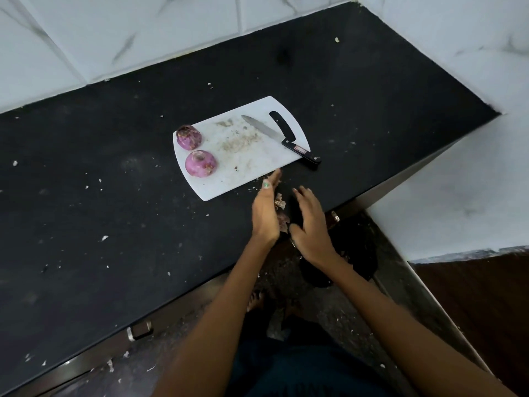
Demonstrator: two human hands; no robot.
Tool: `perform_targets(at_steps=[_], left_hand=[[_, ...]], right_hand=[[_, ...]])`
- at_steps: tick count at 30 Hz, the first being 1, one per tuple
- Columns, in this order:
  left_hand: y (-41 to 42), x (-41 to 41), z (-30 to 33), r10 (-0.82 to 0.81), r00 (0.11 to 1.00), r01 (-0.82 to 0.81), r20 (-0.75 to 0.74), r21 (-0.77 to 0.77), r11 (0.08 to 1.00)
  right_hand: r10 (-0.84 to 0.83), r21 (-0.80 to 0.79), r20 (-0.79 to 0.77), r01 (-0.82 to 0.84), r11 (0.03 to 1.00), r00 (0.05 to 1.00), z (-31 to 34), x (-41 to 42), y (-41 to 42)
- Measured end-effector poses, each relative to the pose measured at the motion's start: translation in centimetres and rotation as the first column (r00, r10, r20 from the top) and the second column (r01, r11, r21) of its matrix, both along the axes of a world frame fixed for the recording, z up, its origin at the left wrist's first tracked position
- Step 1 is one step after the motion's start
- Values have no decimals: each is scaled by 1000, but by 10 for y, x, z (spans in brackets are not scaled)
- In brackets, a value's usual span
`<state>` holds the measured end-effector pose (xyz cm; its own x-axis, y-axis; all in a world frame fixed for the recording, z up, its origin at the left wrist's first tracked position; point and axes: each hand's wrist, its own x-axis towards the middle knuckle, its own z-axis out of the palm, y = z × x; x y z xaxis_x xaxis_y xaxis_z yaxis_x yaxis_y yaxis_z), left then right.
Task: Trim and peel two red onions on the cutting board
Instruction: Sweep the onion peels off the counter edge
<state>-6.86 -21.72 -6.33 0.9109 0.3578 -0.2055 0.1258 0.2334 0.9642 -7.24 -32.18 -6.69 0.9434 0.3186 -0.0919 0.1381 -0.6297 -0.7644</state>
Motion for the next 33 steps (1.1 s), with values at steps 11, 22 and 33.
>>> perform_targets(at_steps=[11, 22, 33], left_hand=[[48, -10, 12, 236, 971, -215, -31, -538, 815], [56, -12, 10, 255, 964, -248, -70, -578, 778], [54, -16, 8, 114, 989, -148, -95, -658, 738]], right_hand=[[287, -555, 178, -145, 819, 941, -17, 14, 18], [379, -368, 471, -214, 905, 796, -11, 27, 48], [125, -176, 50, -115, 978, 991, 33, 51, 8]])
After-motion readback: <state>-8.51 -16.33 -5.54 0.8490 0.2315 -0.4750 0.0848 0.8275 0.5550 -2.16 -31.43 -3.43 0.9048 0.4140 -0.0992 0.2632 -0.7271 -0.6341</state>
